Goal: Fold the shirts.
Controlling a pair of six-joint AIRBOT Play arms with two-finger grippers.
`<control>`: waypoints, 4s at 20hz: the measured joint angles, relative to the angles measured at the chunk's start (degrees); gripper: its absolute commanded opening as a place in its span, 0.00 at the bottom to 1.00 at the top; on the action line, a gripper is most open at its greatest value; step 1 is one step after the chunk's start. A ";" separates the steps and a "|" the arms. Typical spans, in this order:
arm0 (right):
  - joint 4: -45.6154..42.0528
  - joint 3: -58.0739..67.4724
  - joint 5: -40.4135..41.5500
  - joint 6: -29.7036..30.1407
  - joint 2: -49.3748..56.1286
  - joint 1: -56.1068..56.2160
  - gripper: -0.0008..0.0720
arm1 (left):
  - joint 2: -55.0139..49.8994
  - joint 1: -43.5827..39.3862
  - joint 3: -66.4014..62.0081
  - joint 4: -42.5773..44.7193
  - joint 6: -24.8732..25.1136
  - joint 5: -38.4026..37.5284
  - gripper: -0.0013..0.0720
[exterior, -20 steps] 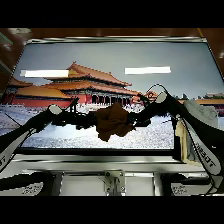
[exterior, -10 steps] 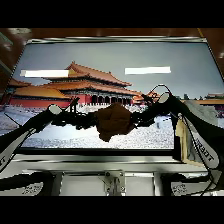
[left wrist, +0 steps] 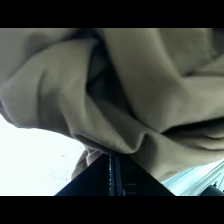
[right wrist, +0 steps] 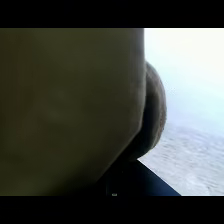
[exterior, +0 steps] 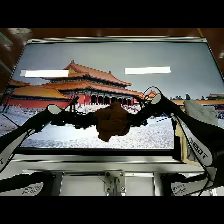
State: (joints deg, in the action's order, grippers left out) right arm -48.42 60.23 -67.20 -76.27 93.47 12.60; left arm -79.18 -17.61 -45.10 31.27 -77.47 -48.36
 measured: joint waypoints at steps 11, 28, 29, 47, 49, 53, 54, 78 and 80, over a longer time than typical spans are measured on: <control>0.00 21.42 -1.14 6.03 -22.93 -4.39 0.10 | 23.10 7.52 -19.96 0.31 3.04 1.88 0.07; -11.28 40.02 -4.04 -7.34 -47.04 -4.24 0.10 | 35.19 8.55 -45.33 11.32 -2.64 -15.04 0.07; -12.35 40.02 -6.12 -8.48 -45.64 -4.22 0.10 | 34.97 8.57 -45.38 15.47 -3.74 -15.56 0.07; -16.98 40.04 -9.84 -15.54 7.91 -4.31 0.10 | -11.37 8.63 -45.68 18.69 -10.25 8.83 0.07; -16.70 40.04 -10.16 -15.91 10.54 -4.33 0.10 | -16.26 8.87 -45.68 16.79 -10.21 4.22 0.63; -13.92 40.11 -10.45 -16.04 11.96 -4.37 0.10 | -19.47 12.17 -46.07 15.06 -10.14 -8.15 0.83; -13.22 40.13 -10.86 -15.93 11.78 -4.37 0.10 | -18.71 13.90 -46.47 15.26 -10.14 -11.47 0.81; -13.60 40.13 -11.32 -14.29 5.99 -4.33 0.10 | 24.92 -4.35 22.93 14.14 -24.55 4.17 0.99; -13.62 40.13 -11.10 -14.14 5.99 -4.33 0.10 | 20.83 -7.50 22.97 11.02 -24.15 9.18 0.99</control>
State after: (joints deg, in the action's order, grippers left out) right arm -62.04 100.36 -78.30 -90.41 99.46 8.27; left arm -58.35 -25.10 -22.13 42.28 -101.62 -39.18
